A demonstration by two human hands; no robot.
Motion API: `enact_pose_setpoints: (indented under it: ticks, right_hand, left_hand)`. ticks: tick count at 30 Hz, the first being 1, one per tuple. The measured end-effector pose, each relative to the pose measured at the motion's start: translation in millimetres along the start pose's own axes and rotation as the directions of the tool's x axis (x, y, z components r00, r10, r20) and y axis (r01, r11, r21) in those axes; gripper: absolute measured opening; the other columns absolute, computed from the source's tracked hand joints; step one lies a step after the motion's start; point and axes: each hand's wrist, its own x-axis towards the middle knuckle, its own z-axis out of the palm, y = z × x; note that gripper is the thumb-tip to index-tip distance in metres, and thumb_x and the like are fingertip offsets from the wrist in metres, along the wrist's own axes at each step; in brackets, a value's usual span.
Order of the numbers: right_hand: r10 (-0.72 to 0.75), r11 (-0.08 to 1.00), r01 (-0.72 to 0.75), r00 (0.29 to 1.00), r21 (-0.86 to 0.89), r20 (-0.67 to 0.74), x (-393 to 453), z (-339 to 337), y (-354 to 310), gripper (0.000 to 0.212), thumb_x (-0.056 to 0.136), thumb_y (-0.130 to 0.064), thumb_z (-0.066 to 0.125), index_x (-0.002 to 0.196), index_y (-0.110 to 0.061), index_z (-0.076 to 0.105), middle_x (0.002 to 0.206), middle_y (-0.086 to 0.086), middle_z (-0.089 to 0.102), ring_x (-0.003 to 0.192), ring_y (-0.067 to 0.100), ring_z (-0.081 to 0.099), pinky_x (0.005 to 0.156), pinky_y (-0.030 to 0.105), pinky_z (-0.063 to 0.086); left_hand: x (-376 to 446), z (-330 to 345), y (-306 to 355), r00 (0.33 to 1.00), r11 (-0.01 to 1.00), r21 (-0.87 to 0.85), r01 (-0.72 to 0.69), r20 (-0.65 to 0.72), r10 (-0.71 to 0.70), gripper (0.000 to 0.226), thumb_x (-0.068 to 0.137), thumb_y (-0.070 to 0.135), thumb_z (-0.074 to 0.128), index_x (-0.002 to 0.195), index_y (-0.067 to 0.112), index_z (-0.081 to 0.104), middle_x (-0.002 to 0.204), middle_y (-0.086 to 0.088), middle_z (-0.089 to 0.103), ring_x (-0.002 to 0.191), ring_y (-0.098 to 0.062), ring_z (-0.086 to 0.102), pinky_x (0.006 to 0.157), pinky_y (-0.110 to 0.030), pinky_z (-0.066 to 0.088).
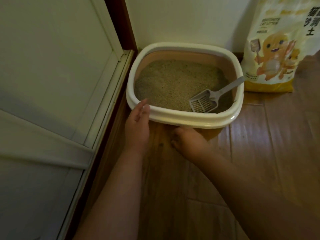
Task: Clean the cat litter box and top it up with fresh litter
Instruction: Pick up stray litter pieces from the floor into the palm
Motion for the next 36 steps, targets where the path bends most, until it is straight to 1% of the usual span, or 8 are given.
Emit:
enact_pose_setpoints:
  ticks: [2, 4, 11, 15, 20, 28, 32, 36]
  right_hand:
    - [-0.015, 1.0, 0.014, 0.997, 0.007, 0.081, 9.4, 21.1, -7.0, 0.023, 0.092, -0.03, 0.062, 0.114, -0.021, 0.066, 0.116, -0.004, 0.058, 0.107, 0.018, 0.06, 0.09, 0.035, 0.054]
    - [-0.062, 0.998, 0.061, 0.992, 0.011, 0.109, 16.9, 44.6, -10.2, 0.025, 0.093, -0.026, 0.059, 0.116, -0.019, 0.068, 0.124, 0.001, 0.059, 0.112, 0.023, 0.059, 0.095, 0.037, 0.052]
    - [-0.03, 0.998, 0.04, 0.984, -0.054, 0.177, 29.7, 103.7, -10.1, 0.046, 0.098, -0.023, 0.049, 0.144, -0.019, 0.051, 0.153, 0.007, 0.041, 0.136, 0.03, 0.04, 0.109, 0.035, 0.037]
    - [-0.12, 0.986, 0.134, 0.984, -0.096, 0.132, 26.8, 101.2, -4.2, 0.032, 0.095, -0.02, 0.056, 0.123, -0.023, 0.069, 0.133, 0.001, 0.057, 0.122, 0.023, 0.048, 0.1, 0.032, 0.042]
    - [-0.146, 0.987, 0.151, 0.985, -0.055, 0.087, 19.8, 61.3, 1.7, 0.021, 0.094, -0.017, 0.058, 0.112, -0.022, 0.067, 0.113, 0.0, 0.058, 0.106, 0.02, 0.057, 0.089, 0.03, 0.049]
    - [-0.115, 0.962, 0.191, 0.933, 0.197, -0.342, 4.8, -59.1, -29.8, 0.014, 0.094, -0.032, 0.065, 0.106, -0.025, 0.066, 0.096, -0.011, 0.06, 0.085, 0.003, 0.057, 0.074, 0.02, 0.05]
    - [-0.262, 0.916, 0.337, 0.912, 0.216, -0.314, 2.9, -79.6, -39.6, 0.018, 0.091, -0.033, 0.068, 0.108, -0.025, 0.068, 0.095, -0.011, 0.064, 0.086, 0.004, 0.059, 0.075, 0.027, 0.052]
    - [-0.376, 0.899, 0.423, 0.878, 0.11, -0.297, 3.2, -76.5, -39.1, 0.019, 0.088, -0.034, 0.07, 0.105, -0.027, 0.072, 0.09, -0.011, 0.063, 0.088, 0.009, 0.054, 0.078, 0.037, 0.051]
  left_hand:
    - [3.0, -1.1, 2.7, 0.987, 0.904, -0.396, 0.16, 0.039, -0.158, 0.036, 0.102, 0.047, 0.048, 0.132, 0.033, 0.064, 0.129, 0.013, 0.068, 0.124, -0.008, 0.06, 0.112, -0.044, 0.042]
    - [6.7, -4.0, 0.2, 0.97, 0.73, -0.641, 0.237, 0.119, -0.21, 0.046, 0.104, 0.051, 0.04, 0.134, 0.027, 0.064, 0.13, 0.007, 0.069, 0.125, -0.016, 0.062, 0.113, -0.048, 0.039]
    - [1.7, -5.9, -8.9, 0.939, 0.371, -0.862, 0.345, 0.317, -0.136, 0.06, 0.099, 0.061, 0.04, 0.143, 0.024, 0.055, 0.142, -0.004, 0.061, 0.133, -0.031, 0.056, 0.113, -0.054, 0.036]
    - [0.3, -1.3, -10.7, 0.936, 0.342, -0.871, 0.353, 0.331, -0.122, 0.06, 0.099, 0.06, 0.039, 0.145, 0.025, 0.054, 0.144, -0.004, 0.059, 0.135, -0.032, 0.054, 0.111, -0.053, 0.038]
    - [7.8, 0.9, -7.8, 0.94, 0.351, -0.872, 0.34, 0.324, -0.107, 0.059, 0.098, 0.06, 0.041, 0.145, 0.025, 0.054, 0.144, -0.004, 0.06, 0.134, -0.031, 0.055, 0.11, -0.052, 0.041]
    - [13.2, 16.8, -4.3, 0.954, 0.343, -0.891, 0.298, 0.295, -0.064, 0.059, 0.099, 0.06, 0.036, 0.145, 0.028, 0.053, 0.143, 0.0, 0.061, 0.137, -0.025, 0.052, 0.116, -0.051, 0.031]
    - [11.0, 32.9, -4.4, 0.927, 0.307, -0.88, 0.361, 0.375, -0.015, 0.062, 0.097, 0.059, 0.038, 0.148, 0.027, 0.049, 0.146, -0.002, 0.058, 0.14, -0.029, 0.049, 0.117, -0.059, 0.027]
    - [9.8, 46.1, 4.1, 0.903, 0.246, -0.876, 0.415, 0.43, 0.008, 0.061, 0.1, 0.056, 0.04, 0.144, 0.017, 0.054, 0.146, -0.008, 0.058, 0.137, -0.031, 0.052, 0.117, -0.054, 0.033]
